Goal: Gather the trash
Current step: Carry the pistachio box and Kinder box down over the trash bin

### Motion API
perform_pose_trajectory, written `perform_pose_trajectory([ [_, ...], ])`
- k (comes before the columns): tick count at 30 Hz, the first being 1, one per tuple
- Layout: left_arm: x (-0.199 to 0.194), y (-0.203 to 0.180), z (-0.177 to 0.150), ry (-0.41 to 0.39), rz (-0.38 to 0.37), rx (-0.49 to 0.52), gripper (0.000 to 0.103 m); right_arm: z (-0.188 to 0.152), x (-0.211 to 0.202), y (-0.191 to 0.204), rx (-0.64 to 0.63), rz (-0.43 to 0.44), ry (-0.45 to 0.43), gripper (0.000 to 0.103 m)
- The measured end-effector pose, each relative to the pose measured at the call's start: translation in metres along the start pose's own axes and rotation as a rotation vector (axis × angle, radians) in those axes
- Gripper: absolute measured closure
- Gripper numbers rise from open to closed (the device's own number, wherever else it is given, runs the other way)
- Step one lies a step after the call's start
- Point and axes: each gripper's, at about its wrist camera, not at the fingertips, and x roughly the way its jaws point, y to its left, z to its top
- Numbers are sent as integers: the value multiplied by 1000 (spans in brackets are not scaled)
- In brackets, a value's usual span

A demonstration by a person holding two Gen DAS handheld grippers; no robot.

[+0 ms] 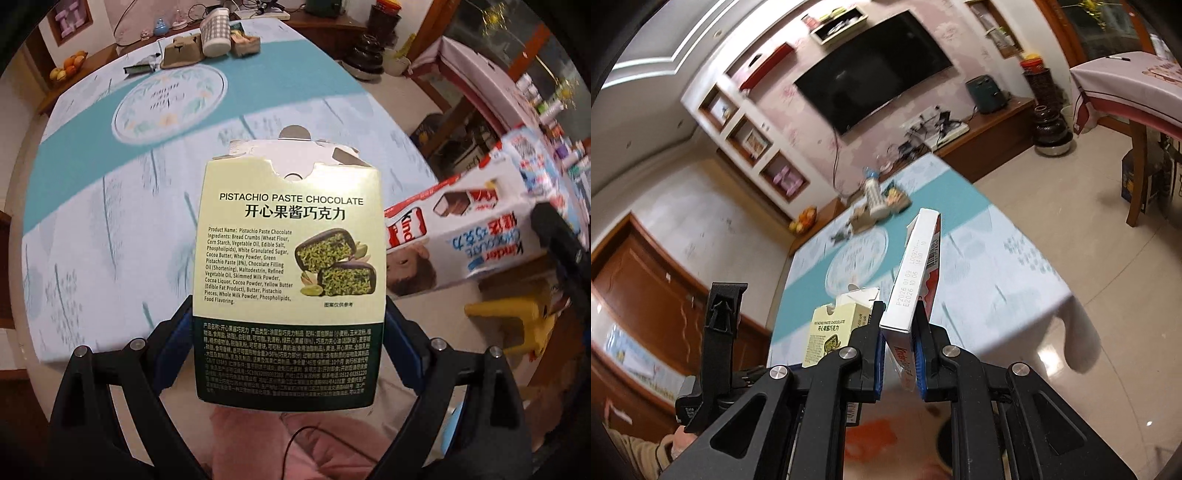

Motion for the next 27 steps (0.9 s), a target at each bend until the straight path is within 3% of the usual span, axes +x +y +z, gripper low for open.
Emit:
perform_pose_trajectory([
  [6,-3,-19,-63,71,-3,66,13,-52,-29,-9,5,-9,74,90],
  [13,32,-29,-117,199,-34,114,13,-102,-12,-35,69,-54,156,90],
  [21,137,-12,-166,335,-14,132,13,-164,84,-77,55,-153,218,90],
  [27,219,12,-184,341,15,124,12,-223,178,-117,36,-217,303,90],
])
